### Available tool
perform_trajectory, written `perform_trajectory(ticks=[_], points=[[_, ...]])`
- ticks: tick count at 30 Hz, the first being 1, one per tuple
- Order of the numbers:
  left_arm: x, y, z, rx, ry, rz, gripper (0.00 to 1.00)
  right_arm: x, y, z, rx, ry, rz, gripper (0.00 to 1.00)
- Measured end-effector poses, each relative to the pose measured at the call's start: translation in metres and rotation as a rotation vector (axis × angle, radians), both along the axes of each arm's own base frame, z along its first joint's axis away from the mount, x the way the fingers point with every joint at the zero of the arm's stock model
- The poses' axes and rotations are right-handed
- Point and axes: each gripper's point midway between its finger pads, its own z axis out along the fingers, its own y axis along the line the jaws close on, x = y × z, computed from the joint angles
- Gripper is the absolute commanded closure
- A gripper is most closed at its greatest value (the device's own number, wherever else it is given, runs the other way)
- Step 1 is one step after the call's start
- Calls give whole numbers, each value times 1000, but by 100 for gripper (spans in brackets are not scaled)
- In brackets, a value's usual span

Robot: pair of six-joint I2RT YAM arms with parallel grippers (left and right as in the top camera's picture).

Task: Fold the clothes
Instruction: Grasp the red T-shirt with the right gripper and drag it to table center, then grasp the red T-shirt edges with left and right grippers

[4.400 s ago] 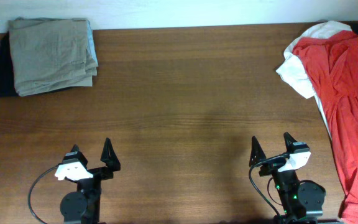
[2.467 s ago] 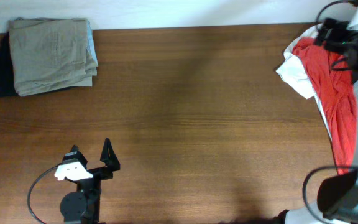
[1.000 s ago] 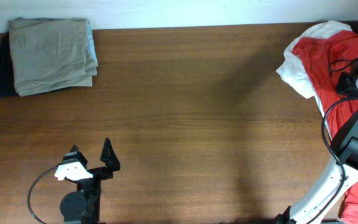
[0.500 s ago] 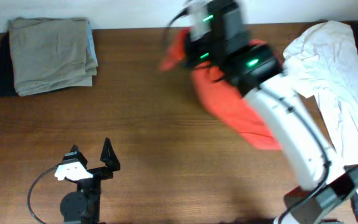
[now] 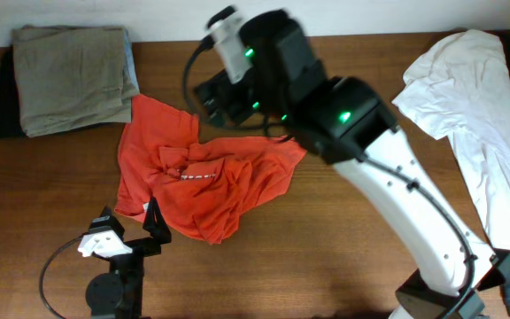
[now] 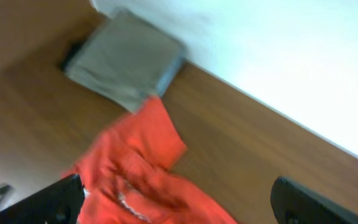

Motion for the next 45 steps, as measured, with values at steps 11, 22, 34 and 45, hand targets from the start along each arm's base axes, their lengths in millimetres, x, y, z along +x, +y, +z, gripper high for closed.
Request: perform_trajectory(ticks=[11, 22, 34, 45], points=[[0, 0, 0, 0, 0, 0, 1, 45, -183, -145, -189, 571, -443, 1], [-17, -74, 84, -103, 153, -427, 1, 68, -158, -261, -141, 859, -501, 1], [2, -132, 13, 95, 983, -623, 1, 78, -163, -261, -154, 812, -522, 1], [-11, -137, -127, 217, 1538, -393, 30, 80, -166, -261, -165, 797, -532, 1]])
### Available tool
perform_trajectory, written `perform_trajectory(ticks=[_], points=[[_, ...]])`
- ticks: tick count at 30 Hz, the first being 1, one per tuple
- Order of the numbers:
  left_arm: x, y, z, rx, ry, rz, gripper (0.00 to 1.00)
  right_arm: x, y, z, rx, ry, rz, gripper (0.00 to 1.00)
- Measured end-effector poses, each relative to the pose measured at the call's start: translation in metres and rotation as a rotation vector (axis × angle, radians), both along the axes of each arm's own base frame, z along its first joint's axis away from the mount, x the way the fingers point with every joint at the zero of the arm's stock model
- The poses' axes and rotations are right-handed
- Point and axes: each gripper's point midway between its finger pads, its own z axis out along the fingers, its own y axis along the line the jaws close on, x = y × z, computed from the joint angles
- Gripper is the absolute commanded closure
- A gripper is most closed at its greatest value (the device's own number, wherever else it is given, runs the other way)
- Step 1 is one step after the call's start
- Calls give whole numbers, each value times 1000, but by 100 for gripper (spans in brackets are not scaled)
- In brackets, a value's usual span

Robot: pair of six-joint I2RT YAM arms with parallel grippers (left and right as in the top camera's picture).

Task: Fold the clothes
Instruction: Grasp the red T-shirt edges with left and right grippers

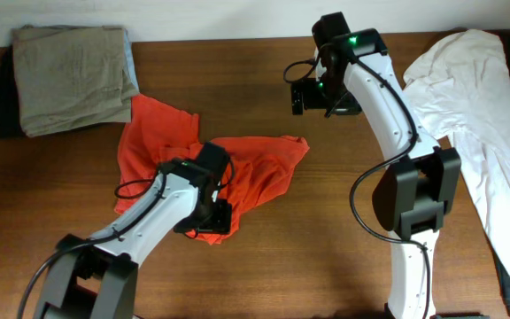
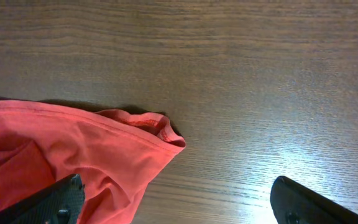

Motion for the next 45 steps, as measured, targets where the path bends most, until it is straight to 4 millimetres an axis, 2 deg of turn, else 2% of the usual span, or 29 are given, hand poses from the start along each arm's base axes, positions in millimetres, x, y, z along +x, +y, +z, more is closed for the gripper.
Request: perform_trajectory(ticks=[4, 6, 10, 13, 14, 15, 16, 17, 18, 19, 20, 23, 24, 26, 28, 30, 31, 33, 36, 39, 40, 43, 44, 45], points=[[4, -3, 0, -4, -20, -1, 84, 0, -1, 0, -7, -2, -1, 1], [4, -3, 0, -1, -22, 0, 98, 1, -2, 0, -14, -4, -2, 1], [5, -1, 0, 9, -26, 2, 99, 1, -4, 0, -26, -7, -5, 1], [-1, 14, 12, 75, 23, 59, 99, 2, -7, 0, -29, -10, -9, 1], [0, 28, 31, 128, 44, 90, 99, 4, -10, -2, -32, -7, -17, 1], [19, 42, 61, 160, -31, 155, 99, 6, -15, -8, -33, -1, -27, 1], [24, 49, 77, 175, -69, 176, 99, 11, -16, -16, -32, -2, -31, 1], [34, 53, 109, 168, -165, 198, 99, 10, -16, -22, -32, 9, -31, 1], [38, 53, 129, 146, -236, 209, 99, 8, -13, -27, -18, 23, -29, 1], [36, 57, 166, 98, -364, 229, 99, 6, -10, -29, -1, 35, -25, 1], [32, 59, 177, 87, -399, 234, 99, 6, -6, -29, 25, 40, -20, 1], [8, 85, 214, 114, -529, 315, 99, 3, 11, -28, 87, 47, 3, 1], [-1, 97, 223, 143, -568, 360, 99, 1, 17, -30, 89, 51, 15, 1], [-29, 129, 257, 165, -736, 483, 99, -4, 34, -36, 89, 63, 51, 1], [-50, 149, 281, 153, -869, 578, 99, -7, 40, -37, 89, 67, 64, 1], [-68, 164, 291, 146, -935, 653, 99, -7, 40, -38, 88, 68, 65, 0], [-75, 170, 296, 140, -966, 683, 99, -7, 41, -41, 87, 74, 65, 3], [-86, 180, 296, 165, -971, 729, 99, -10, 44, -53, 79, 98, 79, 4], [-119, 202, 278, 275, -873, 881, 99, -12, 65, -60, 80, 86, 148, 3], [-120, 203, 278, 257, -877, 946, 99, 21, 98, -52, 132, -93, 203, 3], [-119, 202, 277, 251, -876, 954, 99, 23, 116, -48, 153, -132, 266, 3], [-117, 200, 274, 243, -859, 955, 99, 1, 172, -48, 184, -169, 465, 2], [-116, 199, 271, 247, -848, 954, 99, -13, 200, -53, 190, -177, 555, 2], [-113, 198, 266, 262, -824, 946, 99, -26, 220, -58, 191, -179, 610, 2]])
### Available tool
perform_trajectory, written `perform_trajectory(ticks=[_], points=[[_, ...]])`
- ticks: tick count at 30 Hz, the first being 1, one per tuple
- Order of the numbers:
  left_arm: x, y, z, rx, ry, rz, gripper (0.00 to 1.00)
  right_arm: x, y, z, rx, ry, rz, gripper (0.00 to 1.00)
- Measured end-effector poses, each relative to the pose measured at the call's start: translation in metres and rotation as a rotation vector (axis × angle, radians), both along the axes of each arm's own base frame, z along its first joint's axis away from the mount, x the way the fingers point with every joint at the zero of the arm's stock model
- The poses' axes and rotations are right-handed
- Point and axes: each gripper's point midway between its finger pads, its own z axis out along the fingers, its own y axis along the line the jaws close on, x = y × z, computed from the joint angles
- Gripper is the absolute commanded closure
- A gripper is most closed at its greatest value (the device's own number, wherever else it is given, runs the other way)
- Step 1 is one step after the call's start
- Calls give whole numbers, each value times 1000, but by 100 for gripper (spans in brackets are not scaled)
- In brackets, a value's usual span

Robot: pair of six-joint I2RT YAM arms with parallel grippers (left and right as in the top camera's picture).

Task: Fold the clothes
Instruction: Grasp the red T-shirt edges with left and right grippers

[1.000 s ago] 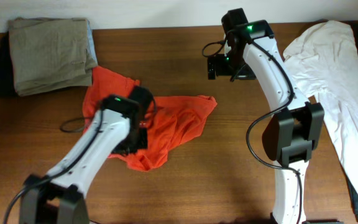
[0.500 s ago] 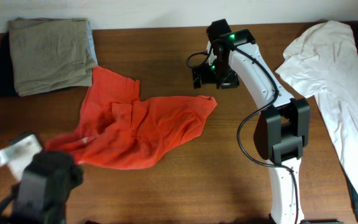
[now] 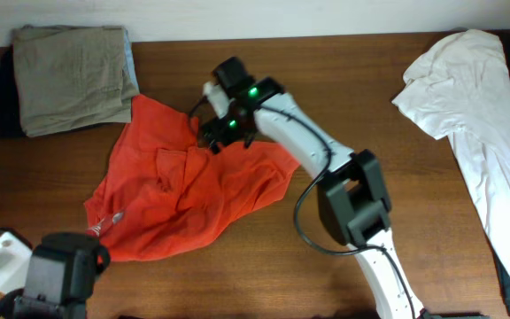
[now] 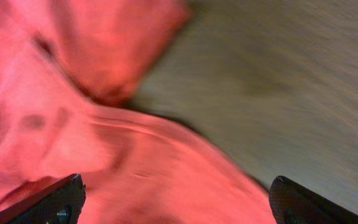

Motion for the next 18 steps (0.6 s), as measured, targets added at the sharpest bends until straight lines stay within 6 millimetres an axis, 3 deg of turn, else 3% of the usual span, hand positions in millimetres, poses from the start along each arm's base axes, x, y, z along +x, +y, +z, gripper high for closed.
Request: perform_trajectory(ticks=[2, 4, 7, 10, 12, 16, 18], points=[[6, -3, -8, -1, 42, -5, 99, -16, 19, -9, -31, -12, 60, 9], [12, -6, -16, 0, 77, -6, 99, -22, 21, -18, -63, -8, 75, 21], [15, -9, -19, -10, 94, -11, 98, -23, 16, -32, -97, 9, 69, 22], [15, -10, -20, -16, 96, -13, 98, -20, 22, -31, -81, -12, 72, 22], [16, -10, -20, -17, 93, -13, 98, -20, 35, -29, -59, -42, 89, 21], [16, -10, -20, -18, 93, -13, 98, -47, 75, -27, -45, -85, 182, 21], [16, -10, -20, -18, 93, -13, 98, -52, 77, -36, -65, -83, 194, 37]])
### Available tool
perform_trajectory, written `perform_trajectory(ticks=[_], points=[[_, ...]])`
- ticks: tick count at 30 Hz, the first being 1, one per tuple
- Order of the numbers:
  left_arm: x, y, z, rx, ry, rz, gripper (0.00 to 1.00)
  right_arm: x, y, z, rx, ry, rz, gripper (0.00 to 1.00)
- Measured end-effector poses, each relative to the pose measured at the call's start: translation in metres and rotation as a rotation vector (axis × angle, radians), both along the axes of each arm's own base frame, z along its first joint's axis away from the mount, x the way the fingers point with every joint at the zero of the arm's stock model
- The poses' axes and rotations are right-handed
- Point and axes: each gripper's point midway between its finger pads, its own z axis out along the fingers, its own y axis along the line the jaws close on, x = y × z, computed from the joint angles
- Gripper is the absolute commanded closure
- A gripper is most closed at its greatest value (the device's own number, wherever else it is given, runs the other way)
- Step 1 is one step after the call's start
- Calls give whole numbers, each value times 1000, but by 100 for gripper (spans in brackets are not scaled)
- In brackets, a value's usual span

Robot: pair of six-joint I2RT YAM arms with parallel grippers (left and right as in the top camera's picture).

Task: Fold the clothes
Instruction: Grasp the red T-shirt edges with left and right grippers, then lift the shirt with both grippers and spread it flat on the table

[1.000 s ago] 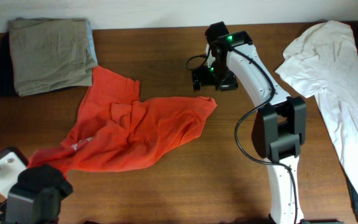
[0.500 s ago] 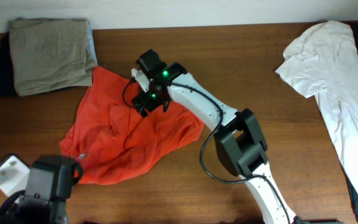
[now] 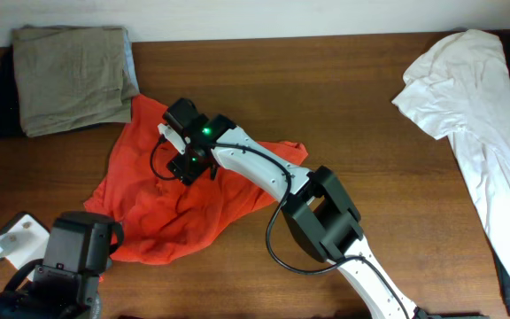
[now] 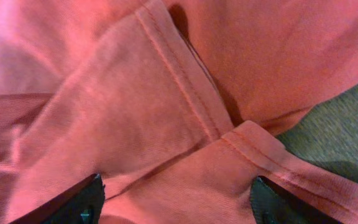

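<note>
A red-orange garment (image 3: 193, 199) lies loosely spread and wrinkled on the wooden table, left of centre. My right gripper (image 3: 187, 158) hovers low over its upper middle. In the right wrist view the gripper (image 4: 176, 208) stands open, its dark fingers (image 4: 73, 202) wide apart over red cloth with a stitched hem (image 4: 185, 93) crossing it. Nothing is pinched between them. My left arm (image 3: 73, 252) sits at the bottom left next to the garment's lower-left edge, its fingers hidden under the arm's body.
A folded stack of khaki and dark clothes (image 3: 65, 75) rests at the back left corner. A white garment (image 3: 467, 106) lies unfolded along the right side. Bare wooden table (image 3: 352, 115) separates the red garment from the white one.
My right gripper has moved left and a little nearer, from the garment's upper right edge to over its upper middle. The garment's right corner now points out further. My left arm shifted slightly.
First the garment lay bunched, my left gripper at its lower-left edge and my right arm high above. Then my left arm was on its lower middle, my right over bare table. Later the garment lay spread toward the lower left, my left arm drawn back, my right above it.
</note>
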Motion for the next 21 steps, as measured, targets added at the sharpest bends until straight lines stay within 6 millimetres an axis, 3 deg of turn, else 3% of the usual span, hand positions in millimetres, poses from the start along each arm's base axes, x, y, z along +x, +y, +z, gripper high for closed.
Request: perform_trajectory(ticks=[5, 7, 11, 15, 16, 19, 21], points=[[0, 0, 0, 0, 0, 0, 96, 5, -5, -3, -11, -6, -12, 50], [0, 0, 0, 0, 0, 0, 94, 6, -6, -3, -11, -3, -20, 34], [0, -1, 0, -4, 0, 1, 94, 7, -4, -3, -6, -7, -21, 34], [0, -1, -1, -7, 1, -1, 94, 11, -3, -4, 2, -19, -42, 66], [0, -1, -1, -8, 0, -1, 94, 12, -3, -7, -4, -18, -45, 66], [0, -1, -1, -8, 0, -1, 94, 12, -4, -10, -7, -16, -52, 96], [0, -1, -1, -8, 0, -1, 95, 14, -5, -11, -14, -21, -70, 96]])
